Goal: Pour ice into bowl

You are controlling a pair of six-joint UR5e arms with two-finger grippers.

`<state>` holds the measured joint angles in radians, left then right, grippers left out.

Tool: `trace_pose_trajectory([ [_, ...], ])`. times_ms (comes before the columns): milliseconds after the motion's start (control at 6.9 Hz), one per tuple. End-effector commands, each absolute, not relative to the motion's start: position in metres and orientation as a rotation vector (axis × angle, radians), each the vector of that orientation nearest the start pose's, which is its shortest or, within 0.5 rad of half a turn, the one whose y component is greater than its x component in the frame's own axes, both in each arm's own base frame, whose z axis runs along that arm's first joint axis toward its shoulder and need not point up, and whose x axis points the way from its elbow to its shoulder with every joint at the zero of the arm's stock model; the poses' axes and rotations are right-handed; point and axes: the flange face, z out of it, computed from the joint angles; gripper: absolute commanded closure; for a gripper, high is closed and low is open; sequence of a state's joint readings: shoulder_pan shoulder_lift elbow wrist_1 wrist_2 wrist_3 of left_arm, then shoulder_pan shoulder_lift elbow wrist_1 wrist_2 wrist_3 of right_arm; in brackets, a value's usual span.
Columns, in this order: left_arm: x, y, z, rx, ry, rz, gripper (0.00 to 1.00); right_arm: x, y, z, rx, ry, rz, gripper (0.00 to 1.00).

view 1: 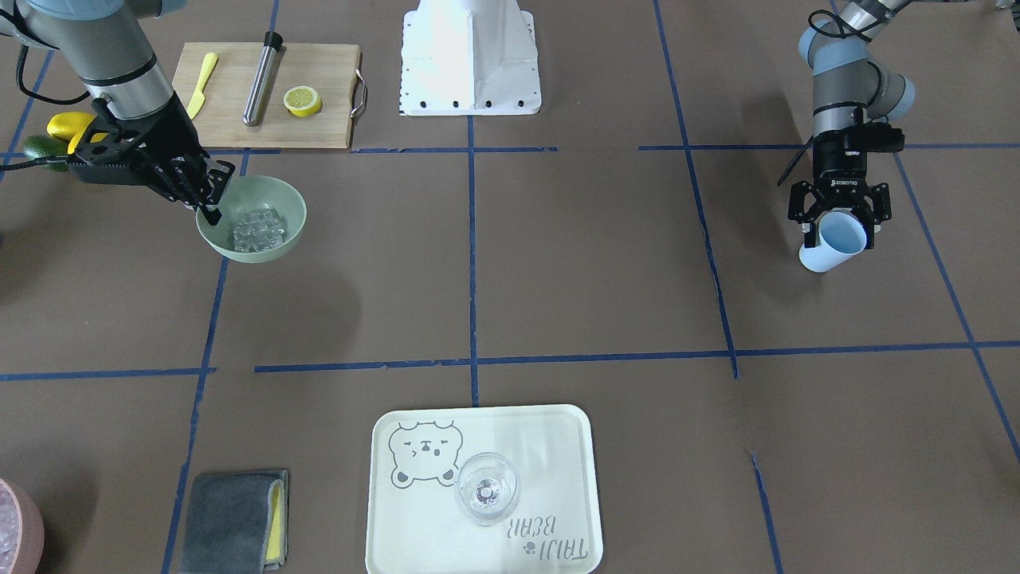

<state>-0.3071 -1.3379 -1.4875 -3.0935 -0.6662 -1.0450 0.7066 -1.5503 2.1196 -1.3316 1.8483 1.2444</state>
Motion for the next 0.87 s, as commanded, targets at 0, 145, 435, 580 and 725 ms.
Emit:
trace_pose_trajectory([
  [0, 0.265, -0.305, 0.608, 1.164, 0.715, -0.331, 0.0, -0.28, -0.384, 0.39, 0.178, -0.831, 0.241, 1.0],
  [145, 0.263, -0.306, 0.6, 1.169, 0.727, -0.34, 0.0, -0.277, -0.381, 0.397, 0.171, -0.821, 0.241, 1.0],
  [435, 0.263, -0.307, 0.573, 1.142, 0.785, -0.282, 0.0, -0.259, -0.375, 0.432, 0.184, -0.758, 0.19, 1.0],
  [580, 0.249, -0.322, 0.564, 1.125, 0.791, -0.215, 0.0, -0.248, -0.377, 0.452, 0.198, -0.764, 0.201, 1.0],
  [725, 0.224, -0.341, 0.554, 1.132, 0.775, -0.147, 0.0, -0.236, -0.378, 0.485, 0.217, -0.768, 0.194, 1.0],
])
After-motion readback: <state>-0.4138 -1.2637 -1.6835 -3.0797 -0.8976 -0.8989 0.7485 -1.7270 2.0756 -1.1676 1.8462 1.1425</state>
